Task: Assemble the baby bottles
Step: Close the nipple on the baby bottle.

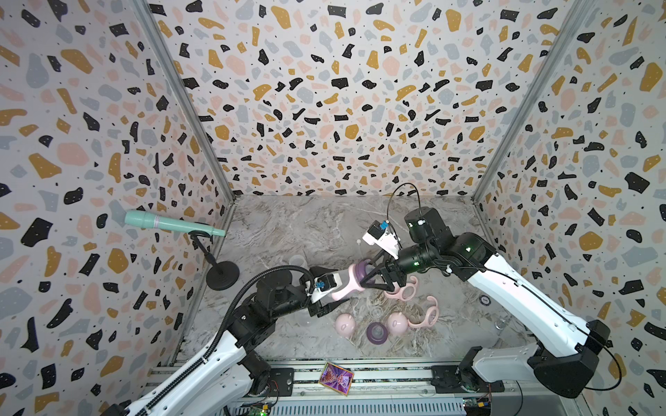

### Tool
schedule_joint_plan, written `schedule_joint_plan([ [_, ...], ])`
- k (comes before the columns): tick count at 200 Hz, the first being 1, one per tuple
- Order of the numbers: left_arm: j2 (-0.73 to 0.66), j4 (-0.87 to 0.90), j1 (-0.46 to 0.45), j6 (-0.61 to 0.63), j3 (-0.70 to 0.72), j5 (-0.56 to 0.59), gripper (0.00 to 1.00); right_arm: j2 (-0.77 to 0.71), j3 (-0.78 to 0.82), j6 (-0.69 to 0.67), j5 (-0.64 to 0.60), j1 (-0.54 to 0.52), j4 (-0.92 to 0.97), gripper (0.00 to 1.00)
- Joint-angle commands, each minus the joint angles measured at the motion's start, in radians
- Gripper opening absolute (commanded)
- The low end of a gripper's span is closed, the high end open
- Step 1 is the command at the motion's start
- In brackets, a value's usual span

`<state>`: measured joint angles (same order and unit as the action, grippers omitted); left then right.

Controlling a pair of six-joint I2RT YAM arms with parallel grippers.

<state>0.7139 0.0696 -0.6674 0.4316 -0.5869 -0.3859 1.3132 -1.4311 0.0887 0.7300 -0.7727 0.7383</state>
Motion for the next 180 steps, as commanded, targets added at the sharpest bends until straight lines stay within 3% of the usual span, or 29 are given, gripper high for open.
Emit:
schedule_joint_plan([
  [1,-0.042,-0.282,-0.008,0.059,-0.040,0.226,0.00,0.017,0.089,0.205,0.165,-0.017,-0.188,0.00],
  [19,-0.062,-0.369,-0.008,0.114,-0.018,0.336,0.00,-0.005,0.145,0.373,0.209,0.005,-0.336,0.00],
  [56,-0.047,-0.419,-0.008,0.231,-0.028,0.440,0.00,-0.011,0.177,0.667,0.223,0.020,-0.484,0.00],
  [105,-0.014,-0.434,-0.015,0.331,-0.046,0.513,0.00,0.017,0.111,0.781,0.195,0.019,-0.475,0.00],
  [122,-0.017,-0.429,-0.016,0.350,-0.043,0.515,0.00,0.033,0.075,0.731,0.185,0.024,-0.418,0.00],
  [139,-0.019,-0.386,-0.017,0.343,-0.052,0.474,0.00,0.061,-0.004,0.555,0.131,0.028,-0.261,0.00],
  [180,0.022,-0.166,-0.017,0.254,-0.129,0.213,0.00,0.063,-0.133,0.090,-0.020,0.019,0.030,0.00],
])
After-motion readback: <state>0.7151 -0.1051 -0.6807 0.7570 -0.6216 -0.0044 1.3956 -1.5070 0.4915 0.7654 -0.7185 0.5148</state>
